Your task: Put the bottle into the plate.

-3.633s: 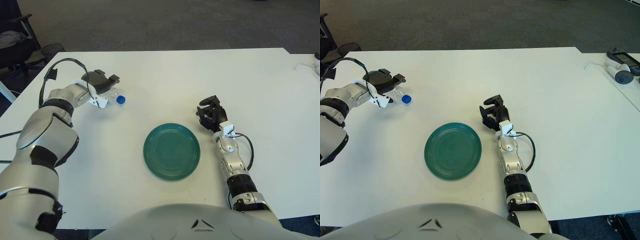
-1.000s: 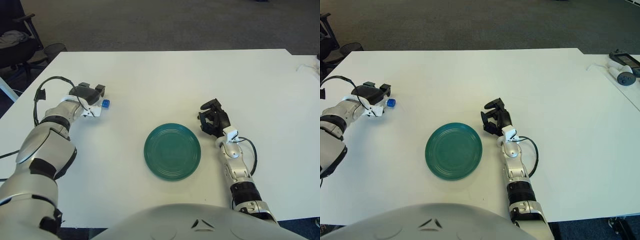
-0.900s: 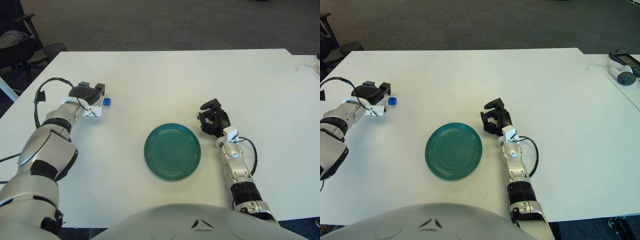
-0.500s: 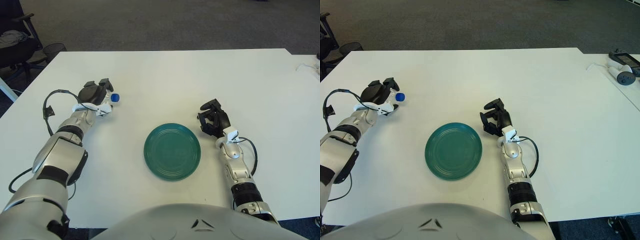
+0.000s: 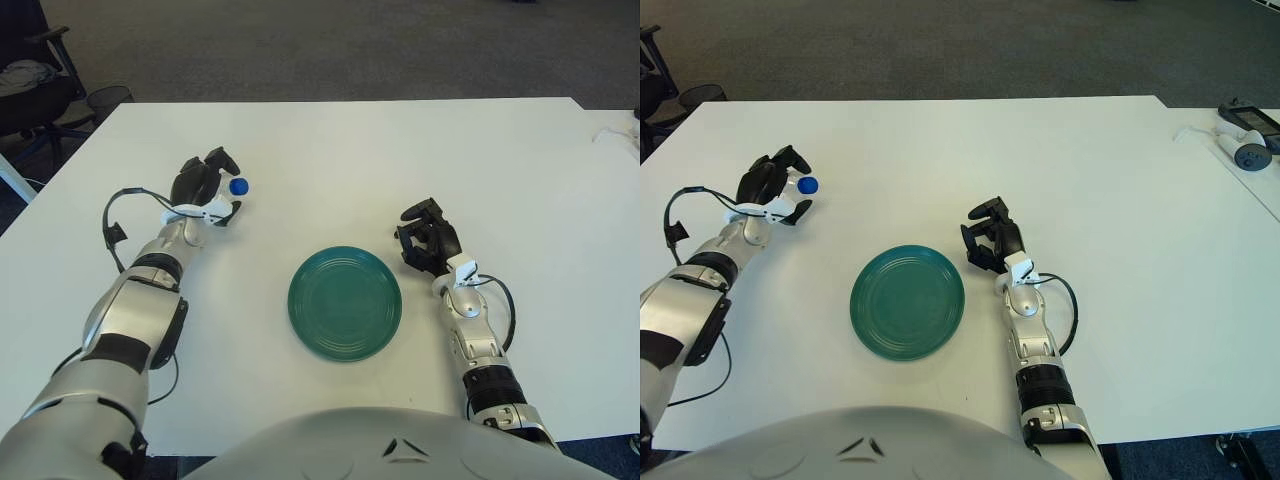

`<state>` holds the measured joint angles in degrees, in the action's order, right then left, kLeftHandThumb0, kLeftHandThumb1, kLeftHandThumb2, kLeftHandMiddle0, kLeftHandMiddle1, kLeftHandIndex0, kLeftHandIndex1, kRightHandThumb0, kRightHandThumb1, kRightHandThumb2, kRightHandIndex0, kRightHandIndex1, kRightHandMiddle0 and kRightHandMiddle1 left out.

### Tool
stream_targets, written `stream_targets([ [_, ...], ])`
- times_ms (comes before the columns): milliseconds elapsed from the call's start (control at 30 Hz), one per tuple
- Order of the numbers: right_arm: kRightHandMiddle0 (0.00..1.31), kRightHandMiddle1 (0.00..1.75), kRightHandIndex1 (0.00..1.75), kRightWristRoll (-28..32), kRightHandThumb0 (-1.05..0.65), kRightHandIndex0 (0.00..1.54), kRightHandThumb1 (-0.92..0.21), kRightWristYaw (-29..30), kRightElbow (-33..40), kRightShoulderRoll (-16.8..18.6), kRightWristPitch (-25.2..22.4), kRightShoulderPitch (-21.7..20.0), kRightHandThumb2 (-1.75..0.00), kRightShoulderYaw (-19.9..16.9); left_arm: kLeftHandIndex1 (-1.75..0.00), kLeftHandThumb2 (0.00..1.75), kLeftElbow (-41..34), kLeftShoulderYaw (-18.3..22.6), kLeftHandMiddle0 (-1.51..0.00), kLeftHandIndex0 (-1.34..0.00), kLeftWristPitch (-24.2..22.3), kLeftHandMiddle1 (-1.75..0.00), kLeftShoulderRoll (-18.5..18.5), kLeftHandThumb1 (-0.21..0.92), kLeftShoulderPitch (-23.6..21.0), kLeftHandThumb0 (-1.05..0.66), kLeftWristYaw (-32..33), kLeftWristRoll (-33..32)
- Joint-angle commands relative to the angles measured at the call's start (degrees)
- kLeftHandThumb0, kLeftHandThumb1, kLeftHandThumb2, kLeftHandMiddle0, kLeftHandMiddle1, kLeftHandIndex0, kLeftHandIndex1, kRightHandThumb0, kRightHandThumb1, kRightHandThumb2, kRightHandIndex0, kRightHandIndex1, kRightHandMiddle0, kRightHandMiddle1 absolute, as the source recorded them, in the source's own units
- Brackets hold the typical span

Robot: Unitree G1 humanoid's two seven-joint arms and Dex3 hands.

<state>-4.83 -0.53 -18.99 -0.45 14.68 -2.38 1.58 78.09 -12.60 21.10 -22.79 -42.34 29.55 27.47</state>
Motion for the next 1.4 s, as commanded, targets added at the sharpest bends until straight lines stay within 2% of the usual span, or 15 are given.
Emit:
stream_targets([
  [0, 0.18, 1.75, 1.5, 0.7, 0.0, 0.45, -0.71, -0.8, -2.9, 0.0, -4.4, 3.9, -0.76, 0.2, -1.75, 1.56, -0.9, 2.3, -0.77, -0.54, 2.1, -1.73, 1.2, 0.11, -0.3, 0.0, -1.2, -2.6],
  [300, 0.21, 1.75, 1.43, 1.6, 0.0, 0.43, -0.76, -1.4, -3.6, -0.6, -3.3, 3.8, -0.67, -0.1, -1.75, 1.56, -2.7, 7.1, -0.76, -0.54, 7.1, -1.74, 3.8, 0.11, -1.4, 0.0, -5.0, -7.9],
  [433, 0.21, 1.75, 1.45, 1.5, 0.0, 0.44, -0.75, -0.8, -3.1, -0.4, -4.3, 3.9, -0.69, -0.1, -1.75, 1.55, -3.6, 8.8, -0.75, -0.53, 9.0, -1.74, 4.8, 0.12, -2.2, 0.0, -6.7, -9.9],
  [600, 0.21, 1.75, 1.45, 1.4, 0.0, 0.44, -0.74, -1.1, -4.2, -0.6, -3.3, 3.1, -0.7, -0.1, -1.75, 1.54, -5.5, 10.7, -0.75, -0.52, 11.2, -1.73, 6.7, 0.13, -3.6, 0.0, -8.9, -12.7],
  [867, 0.19, 1.75, 1.47, 1.6, 0.0, 0.44, -0.73, -1.4, -5.1, -0.8, -2.8, 2.3, -0.72, -0.2, -1.75, 1.52, -10.1, 14.0, -0.76, -0.52, 14.6, -1.71, 9.9, 0.14, -4.1, 0.0, -15.6, -18.9],
  [1100, 0.21, 1.75, 1.48, 1.6, 0.0, 0.44, -0.71, -0.5, -5.1, -0.8, -3.4, 2.1, -0.74, -0.6, -1.75, 1.56, -17.5, 14.8, -0.78, -0.55, 15.8, -1.7, 12.2, 0.1, -1.5, 0.0, -21.0, -22.0],
  [1367, 0.23, 1.75, 1.47, 1.8, 0.0, 0.42, -0.72, -0.2, -5.5, -0.7, -3.9, 1.7, -0.74, -1.0, -1.75, 1.59, -28.6, 14.8, -0.79, -0.58, 13.3, -1.7, 14.9, 0.07, 2.5, 0.0, -28.0, -26.5],
])
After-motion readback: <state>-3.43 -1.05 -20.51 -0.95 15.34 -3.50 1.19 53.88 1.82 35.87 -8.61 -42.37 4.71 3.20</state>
